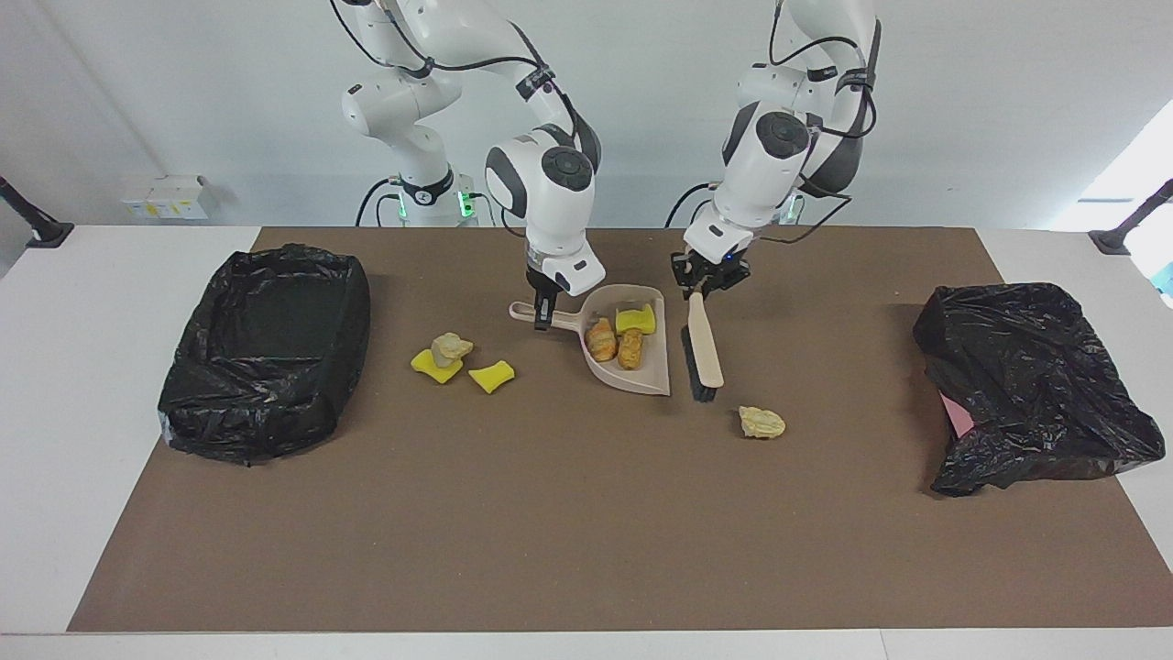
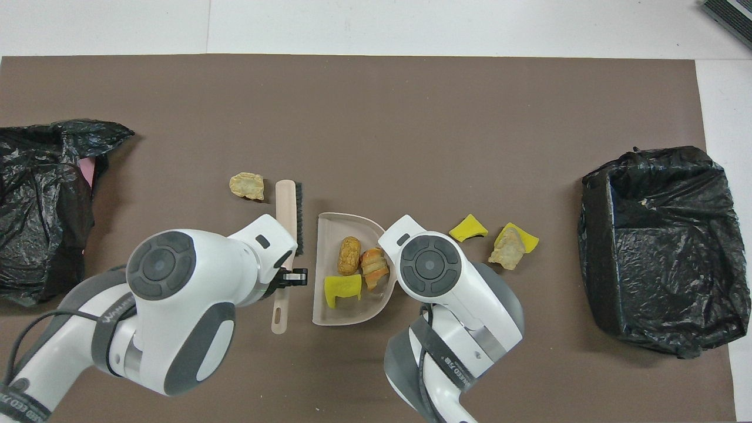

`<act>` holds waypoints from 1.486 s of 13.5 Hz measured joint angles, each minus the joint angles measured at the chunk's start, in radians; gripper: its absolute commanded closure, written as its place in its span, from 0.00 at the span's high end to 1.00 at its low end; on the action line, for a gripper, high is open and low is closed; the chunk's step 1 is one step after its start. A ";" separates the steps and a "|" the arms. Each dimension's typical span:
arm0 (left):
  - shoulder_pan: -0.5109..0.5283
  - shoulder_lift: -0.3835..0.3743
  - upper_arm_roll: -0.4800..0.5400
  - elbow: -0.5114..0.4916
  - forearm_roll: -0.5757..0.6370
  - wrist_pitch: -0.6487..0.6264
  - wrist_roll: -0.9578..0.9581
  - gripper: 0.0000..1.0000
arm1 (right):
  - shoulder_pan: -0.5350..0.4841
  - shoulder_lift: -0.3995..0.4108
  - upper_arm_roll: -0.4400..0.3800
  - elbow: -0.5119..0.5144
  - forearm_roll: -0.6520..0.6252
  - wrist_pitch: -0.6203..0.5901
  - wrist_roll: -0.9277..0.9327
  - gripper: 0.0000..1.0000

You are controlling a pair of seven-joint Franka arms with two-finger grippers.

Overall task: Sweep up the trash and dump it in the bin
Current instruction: 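Sweep the crusts and sponges into the dustpan with the left gripper's brush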

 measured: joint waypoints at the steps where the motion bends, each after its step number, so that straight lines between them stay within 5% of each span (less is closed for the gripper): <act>1: 0.036 0.018 0.000 0.020 0.033 -0.005 0.053 0.00 | 0.000 0.000 0.000 0.000 0.004 0.000 0.010 0.00; 6: 0.219 0.146 0.002 0.123 0.181 -0.012 0.295 0.00 | 0.008 0.008 0.002 0.022 0.045 0.011 0.109 0.00; 10: 0.236 0.217 -0.011 0.141 0.191 -0.020 0.347 0.00 | 0.011 0.023 0.003 0.048 0.058 0.011 0.133 0.00; 20: -0.123 0.076 -0.034 0.014 0.149 -0.165 0.190 0.00 | 0.011 0.027 0.003 0.047 0.060 0.011 0.134 0.00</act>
